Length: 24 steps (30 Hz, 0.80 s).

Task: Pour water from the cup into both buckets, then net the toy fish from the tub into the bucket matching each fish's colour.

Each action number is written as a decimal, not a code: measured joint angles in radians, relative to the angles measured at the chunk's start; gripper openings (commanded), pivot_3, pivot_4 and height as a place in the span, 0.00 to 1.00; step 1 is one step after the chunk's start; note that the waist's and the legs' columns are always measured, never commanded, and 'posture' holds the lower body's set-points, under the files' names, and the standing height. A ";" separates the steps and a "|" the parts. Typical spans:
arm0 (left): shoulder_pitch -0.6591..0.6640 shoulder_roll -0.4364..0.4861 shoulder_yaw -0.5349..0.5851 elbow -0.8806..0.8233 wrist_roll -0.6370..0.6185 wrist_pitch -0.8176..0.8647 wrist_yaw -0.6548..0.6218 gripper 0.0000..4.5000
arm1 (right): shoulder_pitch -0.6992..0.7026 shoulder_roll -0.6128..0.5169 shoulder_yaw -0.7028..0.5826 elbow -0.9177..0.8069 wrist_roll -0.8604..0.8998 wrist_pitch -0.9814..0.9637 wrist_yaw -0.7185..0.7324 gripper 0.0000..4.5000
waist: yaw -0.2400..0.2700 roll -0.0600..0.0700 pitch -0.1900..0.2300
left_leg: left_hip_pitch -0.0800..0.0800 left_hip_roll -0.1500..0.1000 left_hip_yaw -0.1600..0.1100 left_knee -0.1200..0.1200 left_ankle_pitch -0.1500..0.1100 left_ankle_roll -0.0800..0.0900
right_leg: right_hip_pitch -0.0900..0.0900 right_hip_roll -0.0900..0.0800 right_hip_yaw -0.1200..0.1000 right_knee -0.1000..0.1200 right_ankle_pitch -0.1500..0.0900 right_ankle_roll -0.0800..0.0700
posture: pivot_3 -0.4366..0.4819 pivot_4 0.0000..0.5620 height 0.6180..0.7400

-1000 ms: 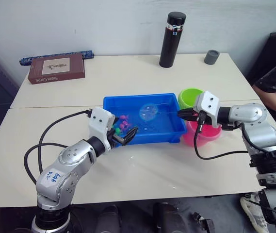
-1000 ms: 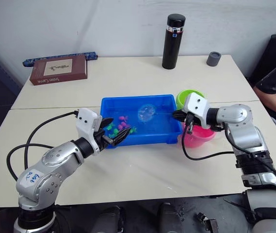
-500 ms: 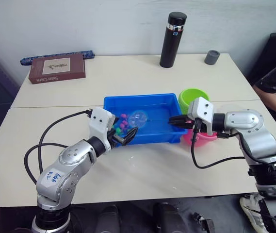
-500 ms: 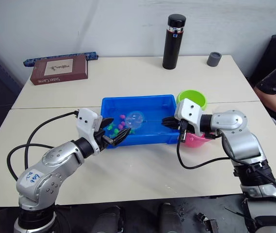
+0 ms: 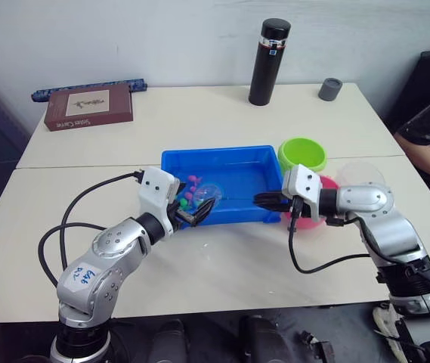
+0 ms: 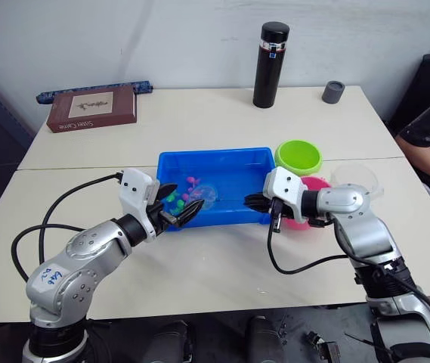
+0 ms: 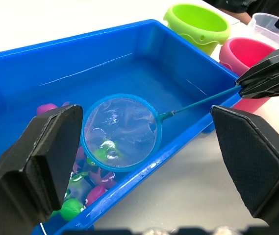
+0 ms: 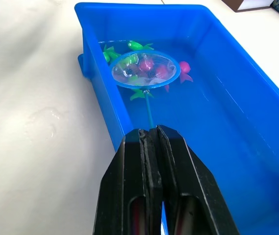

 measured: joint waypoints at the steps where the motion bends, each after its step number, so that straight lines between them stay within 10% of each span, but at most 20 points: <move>1: 0.000 0.000 0.000 0.000 0.000 0.000 0.001 1.00 | 0.000 0.001 0.000 0.000 0.000 0.000 -0.001 0.00 | 0.000 0.000 0.000 | 0.000 0.000 0.000 0.000 0.000 0.000 | 0.000 0.000 0.000 0.000 0.000 0.000 | 0.48 0.27 1.00; 24: 0.007 -0.004 0.000 -0.001 0.000 0.000 0.010 1.00 | -0.004 0.048 0.041 0.070 -0.042 -0.070 -0.001 0.00 | 0.000 0.000 0.000 | 0.000 0.000 0.000 0.000 0.000 0.000 | 0.000 0.000 0.000 0.000 0.000 0.000 | 0.48 0.27 1.00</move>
